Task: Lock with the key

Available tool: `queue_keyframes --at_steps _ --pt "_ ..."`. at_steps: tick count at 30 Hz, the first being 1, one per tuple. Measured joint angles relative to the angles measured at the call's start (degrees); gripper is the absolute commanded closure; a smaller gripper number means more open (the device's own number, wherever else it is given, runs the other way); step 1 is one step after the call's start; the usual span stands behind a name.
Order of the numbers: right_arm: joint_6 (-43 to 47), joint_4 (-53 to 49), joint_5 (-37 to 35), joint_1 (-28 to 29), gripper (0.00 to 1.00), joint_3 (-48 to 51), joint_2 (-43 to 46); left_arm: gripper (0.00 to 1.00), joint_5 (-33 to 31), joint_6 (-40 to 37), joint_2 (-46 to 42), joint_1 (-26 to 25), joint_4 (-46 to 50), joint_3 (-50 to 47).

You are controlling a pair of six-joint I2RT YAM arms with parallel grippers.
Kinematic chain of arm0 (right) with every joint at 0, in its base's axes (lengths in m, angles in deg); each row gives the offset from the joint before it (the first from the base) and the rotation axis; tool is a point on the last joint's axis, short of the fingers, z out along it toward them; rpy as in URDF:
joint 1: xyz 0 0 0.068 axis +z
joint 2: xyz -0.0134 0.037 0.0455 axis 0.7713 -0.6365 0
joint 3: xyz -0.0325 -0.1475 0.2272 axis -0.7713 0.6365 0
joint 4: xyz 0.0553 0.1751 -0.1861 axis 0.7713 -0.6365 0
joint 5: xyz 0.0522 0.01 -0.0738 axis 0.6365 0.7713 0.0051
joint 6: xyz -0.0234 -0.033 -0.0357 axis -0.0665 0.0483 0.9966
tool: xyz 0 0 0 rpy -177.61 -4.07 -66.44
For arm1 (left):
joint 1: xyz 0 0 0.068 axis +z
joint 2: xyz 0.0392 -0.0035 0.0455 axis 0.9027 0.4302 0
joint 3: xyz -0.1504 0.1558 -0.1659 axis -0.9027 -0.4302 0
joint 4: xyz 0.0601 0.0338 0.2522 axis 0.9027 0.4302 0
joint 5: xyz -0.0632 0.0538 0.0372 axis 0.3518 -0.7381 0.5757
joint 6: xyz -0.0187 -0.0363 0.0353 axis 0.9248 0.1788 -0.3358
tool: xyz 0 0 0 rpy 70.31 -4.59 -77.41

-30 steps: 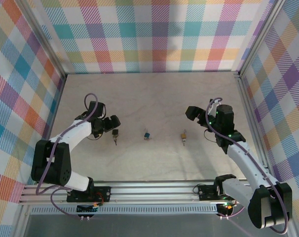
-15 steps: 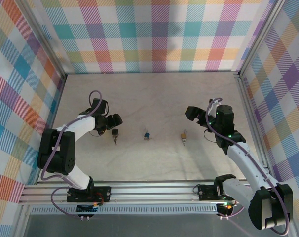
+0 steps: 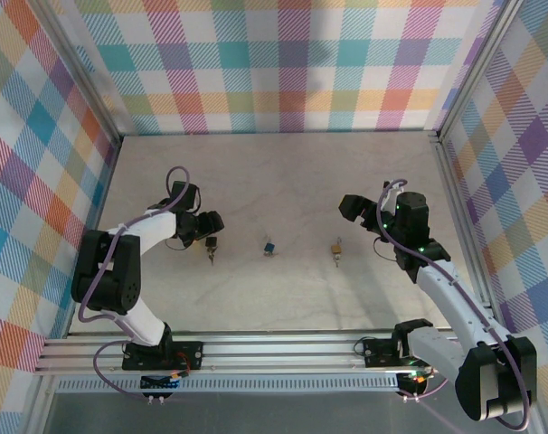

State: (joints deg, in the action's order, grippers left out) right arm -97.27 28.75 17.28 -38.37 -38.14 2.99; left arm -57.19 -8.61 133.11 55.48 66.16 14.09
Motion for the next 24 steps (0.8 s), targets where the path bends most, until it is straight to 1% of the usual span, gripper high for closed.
queue_keyframes --at_steps 11,24 --pt "0.0 0.0 0.1 0.4 0.01 0.0 0.0 0.36 0.6 -0.7 1.6 0.0 -0.7 1.0" --pt "0.0 0.0 0.1 0.5 0.01 0.0 0.0 0.51 0.6 -1.5 1.9 0.0 -0.7 1.0"
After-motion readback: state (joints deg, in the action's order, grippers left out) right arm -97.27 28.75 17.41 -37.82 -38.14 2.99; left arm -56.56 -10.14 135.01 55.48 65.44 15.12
